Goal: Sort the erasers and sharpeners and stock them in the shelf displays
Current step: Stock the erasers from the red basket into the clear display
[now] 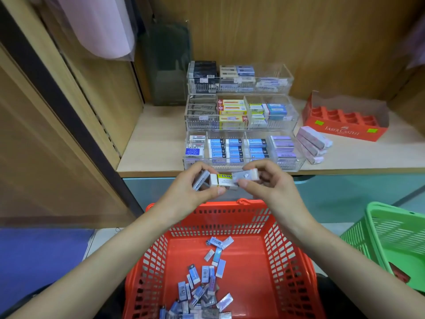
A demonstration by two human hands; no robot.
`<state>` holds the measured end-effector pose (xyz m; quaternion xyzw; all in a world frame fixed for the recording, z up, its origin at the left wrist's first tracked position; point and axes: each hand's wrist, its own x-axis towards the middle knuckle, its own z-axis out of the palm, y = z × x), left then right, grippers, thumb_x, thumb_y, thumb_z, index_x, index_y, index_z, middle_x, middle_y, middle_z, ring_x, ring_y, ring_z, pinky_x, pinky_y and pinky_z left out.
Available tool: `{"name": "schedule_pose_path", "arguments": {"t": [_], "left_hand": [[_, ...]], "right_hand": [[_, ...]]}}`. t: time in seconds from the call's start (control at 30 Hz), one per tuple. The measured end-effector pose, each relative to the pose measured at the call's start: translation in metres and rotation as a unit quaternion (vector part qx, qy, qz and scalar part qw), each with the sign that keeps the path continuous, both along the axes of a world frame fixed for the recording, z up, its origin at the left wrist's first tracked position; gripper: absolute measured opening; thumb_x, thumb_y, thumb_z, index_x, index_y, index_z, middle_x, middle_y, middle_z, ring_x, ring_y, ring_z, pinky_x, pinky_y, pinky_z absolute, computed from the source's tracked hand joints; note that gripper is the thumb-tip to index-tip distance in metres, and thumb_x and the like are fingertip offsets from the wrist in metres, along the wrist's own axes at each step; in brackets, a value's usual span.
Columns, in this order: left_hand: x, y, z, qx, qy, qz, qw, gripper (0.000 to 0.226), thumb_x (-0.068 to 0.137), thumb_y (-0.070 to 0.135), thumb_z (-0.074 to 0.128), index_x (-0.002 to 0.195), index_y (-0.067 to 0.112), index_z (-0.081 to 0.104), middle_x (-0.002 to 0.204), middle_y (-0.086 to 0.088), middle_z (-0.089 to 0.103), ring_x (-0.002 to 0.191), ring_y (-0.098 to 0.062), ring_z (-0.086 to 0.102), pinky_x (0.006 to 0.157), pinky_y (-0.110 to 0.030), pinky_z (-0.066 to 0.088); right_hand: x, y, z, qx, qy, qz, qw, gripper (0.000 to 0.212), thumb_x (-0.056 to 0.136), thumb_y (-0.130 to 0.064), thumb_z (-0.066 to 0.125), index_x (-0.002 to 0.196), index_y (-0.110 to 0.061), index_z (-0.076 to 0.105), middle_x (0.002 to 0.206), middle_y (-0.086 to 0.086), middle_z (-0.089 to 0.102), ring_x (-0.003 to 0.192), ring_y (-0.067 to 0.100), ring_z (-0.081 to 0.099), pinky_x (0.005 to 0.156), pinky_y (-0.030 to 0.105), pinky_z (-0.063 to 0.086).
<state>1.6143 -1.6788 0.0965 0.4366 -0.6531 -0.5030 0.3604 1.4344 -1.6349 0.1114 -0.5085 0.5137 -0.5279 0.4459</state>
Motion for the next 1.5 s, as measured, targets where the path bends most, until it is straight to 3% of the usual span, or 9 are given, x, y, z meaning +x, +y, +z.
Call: {"name": "schedule_pose_path", "arguments": {"t": [0.23,0.37,0.5,0.73,0.97,1.07,1.23,1.37,1.5], "left_hand": [[-0.006,-0.006,0.002,0.02,0.053,0.063,0.996,0.028,0.076,0.0,0.073,0.087,0.018,0.054,0.085,-0.007,0.055,0.064,-0.013,0.051,0.055,-0.021,0.047],[-0.005,-0.013,0.004,0.016,0.052,0.071,0.996,0.029,0.076,-0.001,0.072,0.086,0.019,0.053,0.081,-0.018,0.056,0.067,-0.02,0.051,0.056,-0.025,0.047],[-0.001,-0.017,0.01,0.009,0.052,0.091,0.994,0.032,0.075,-0.003,0.073,0.084,0.02,0.053,0.075,-0.011,0.057,0.062,-0.015,0.051,0.055,-0.022,0.047],[0.025,-0.032,0.022,0.002,0.015,0.115,0.993,0.03,0.074,0.006,0.076,0.087,0.024,0.056,0.078,-0.008,0.059,0.062,-0.011,0.048,0.066,-0.032,0.041],[0.048,-0.06,0.031,0.014,0.041,0.159,0.986,0.025,0.075,-0.005,0.072,0.088,0.008,0.055,0.07,0.012,0.067,0.056,0.002,0.057,0.056,-0.008,0.043],[0.056,-0.069,0.031,0.014,0.042,0.154,0.987,0.026,0.073,-0.008,0.073,0.086,0.005,0.055,0.069,0.015,0.068,0.057,0.003,0.058,0.054,-0.008,0.044],[0.066,-0.078,0.029,0.017,0.043,0.161,0.986,0.027,0.07,-0.006,0.076,0.09,0.0,0.058,0.075,0.004,0.067,0.063,-0.005,0.054,0.055,-0.011,0.045],[0.067,-0.077,0.03,0.021,0.042,0.163,0.985,0.026,0.071,-0.002,0.076,0.091,0.003,0.058,0.073,0.005,0.066,0.059,-0.003,0.052,0.055,-0.011,0.044],[0.068,-0.075,0.027,0.019,0.035,0.156,0.987,0.026,0.072,0.001,0.077,0.089,0.007,0.059,0.069,0.013,0.066,0.057,-0.004,0.048,0.056,-0.011,0.042]], "right_hand": [[-0.003,-0.013,0.003,0.057,-0.146,-0.006,0.988,0.021,0.085,-0.004,0.061,0.1,-0.018,0.067,0.088,0.002,0.067,0.087,0.015,0.062,0.071,0.022,0.051],[-0.002,-0.017,0.009,0.073,-0.207,-0.028,0.975,0.027,0.084,0.004,0.06,0.105,-0.012,0.052,0.085,0.01,0.067,0.075,0.018,0.068,0.068,0.029,0.058],[-0.002,-0.021,0.01,0.073,-0.159,-0.044,0.984,0.022,0.084,0.001,0.062,0.098,-0.012,0.051,0.08,0.006,0.064,0.062,0.009,0.063,0.051,0.02,0.048],[0.005,-0.041,0.008,0.09,-0.108,-0.044,0.989,0.013,0.086,-0.003,0.062,0.091,-0.014,0.065,0.074,-0.004,0.065,0.054,0.003,0.049,0.054,0.016,0.04],[0.034,-0.13,0.007,0.058,0.164,-0.006,0.985,0.016,0.079,-0.006,0.072,0.074,-0.017,0.061,0.063,-0.007,0.056,0.045,-0.002,0.047,0.049,0.01,0.034],[0.05,-0.164,-0.007,0.025,0.293,0.021,0.956,0.015,0.077,-0.01,0.074,0.075,-0.017,0.061,0.063,-0.011,0.055,0.054,-0.001,0.049,0.056,0.014,0.035],[0.063,-0.187,-0.028,-0.017,0.445,0.042,0.894,0.006,0.08,-0.017,0.069,0.08,-0.012,0.068,0.083,0.007,0.069,0.084,0.024,0.058,0.073,0.032,0.042],[0.063,-0.189,-0.031,-0.09,0.505,0.034,0.858,0.008,0.083,-0.014,0.066,0.082,-0.006,0.07,0.09,0.012,0.063,0.092,0.031,0.052,0.079,0.035,0.038],[0.052,-0.187,-0.024,-0.075,0.486,0.093,0.866,0.015,0.082,-0.018,0.069,0.093,-0.008,0.069,0.096,0.01,0.061,0.098,0.027,0.05,0.082,0.03,0.035]]}}
